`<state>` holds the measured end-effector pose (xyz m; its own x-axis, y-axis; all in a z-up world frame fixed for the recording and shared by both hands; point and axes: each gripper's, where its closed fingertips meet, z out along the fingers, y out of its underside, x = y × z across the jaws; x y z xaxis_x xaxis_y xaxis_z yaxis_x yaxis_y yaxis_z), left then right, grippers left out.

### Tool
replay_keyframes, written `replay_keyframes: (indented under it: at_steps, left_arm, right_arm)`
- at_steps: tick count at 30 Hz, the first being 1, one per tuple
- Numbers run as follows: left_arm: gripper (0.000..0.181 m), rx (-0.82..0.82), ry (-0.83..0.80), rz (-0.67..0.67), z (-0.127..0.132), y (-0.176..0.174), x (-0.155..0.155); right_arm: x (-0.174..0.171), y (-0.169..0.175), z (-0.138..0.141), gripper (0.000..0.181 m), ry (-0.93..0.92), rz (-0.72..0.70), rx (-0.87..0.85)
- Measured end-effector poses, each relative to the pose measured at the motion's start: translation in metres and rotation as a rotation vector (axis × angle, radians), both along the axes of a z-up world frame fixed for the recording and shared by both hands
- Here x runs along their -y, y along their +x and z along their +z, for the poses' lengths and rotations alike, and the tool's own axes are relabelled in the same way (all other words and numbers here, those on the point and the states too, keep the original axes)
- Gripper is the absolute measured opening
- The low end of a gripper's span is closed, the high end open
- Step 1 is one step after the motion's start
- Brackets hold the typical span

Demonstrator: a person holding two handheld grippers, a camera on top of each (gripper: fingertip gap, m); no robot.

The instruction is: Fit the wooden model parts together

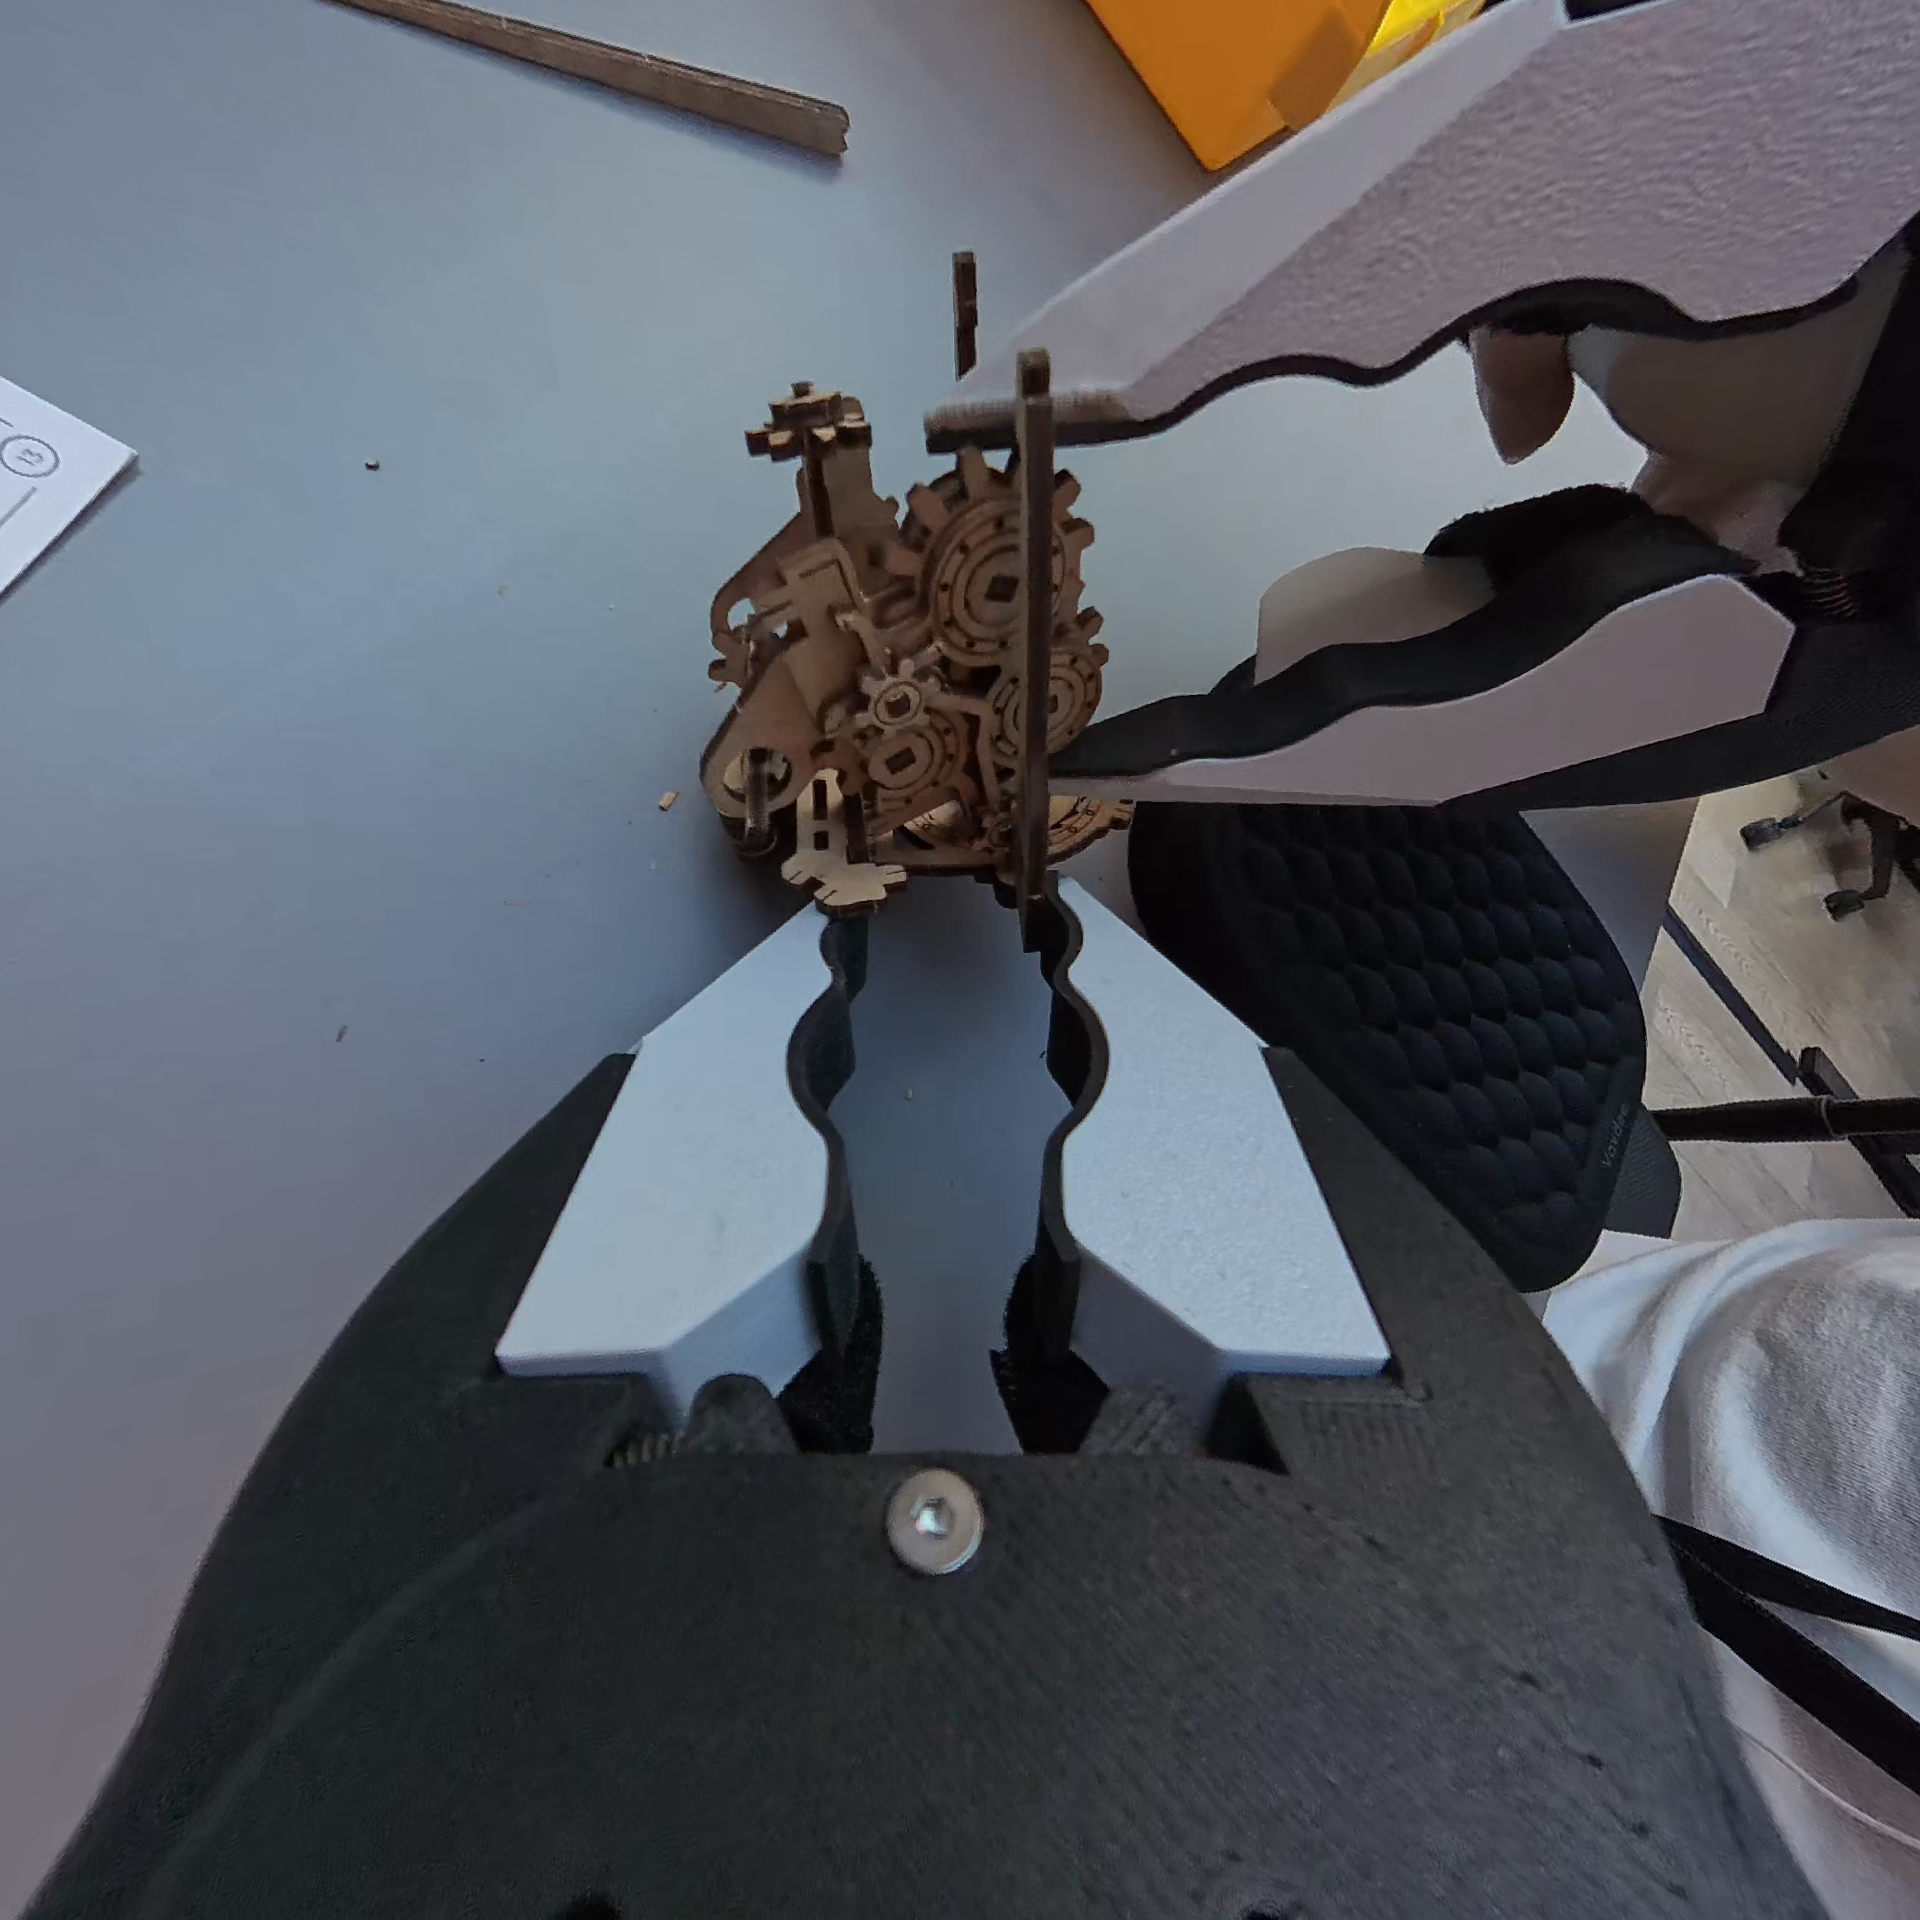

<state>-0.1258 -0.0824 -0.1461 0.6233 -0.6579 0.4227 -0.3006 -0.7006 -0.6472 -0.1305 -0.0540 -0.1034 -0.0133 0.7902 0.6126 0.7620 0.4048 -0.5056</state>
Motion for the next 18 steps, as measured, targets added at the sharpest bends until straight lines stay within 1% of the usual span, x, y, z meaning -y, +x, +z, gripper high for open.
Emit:
replay_keyframes:
  at_steps: [4,9,15,18]
  left_arm:
    - [0.032,0.008,-0.001,0.003,0.0001,0.0001,0.0003]
    - [0.032,0.007,-0.008,0.004,0.0003,-0.0004,0.0000]
    - [0.032,0.005,-0.011,0.010,0.0006,-0.0001,-0.0005]
    - [0.032,-0.005,-0.004,0.009,0.0004,-0.0004,-0.0005]
  right_arm:
    - [-0.0009,0.0013,-0.0024,0.048,0.046,0.046,0.050]
    - [-0.0073,0.0031,-0.0053,0.047,0.082,0.042,0.088]
    - [-0.0038,0.0031,-0.0031,0.045,-0.041,-0.029,0.012]
    - [-0.0016,0.0008,-0.0014,0.045,-0.055,-0.055,-0.007]
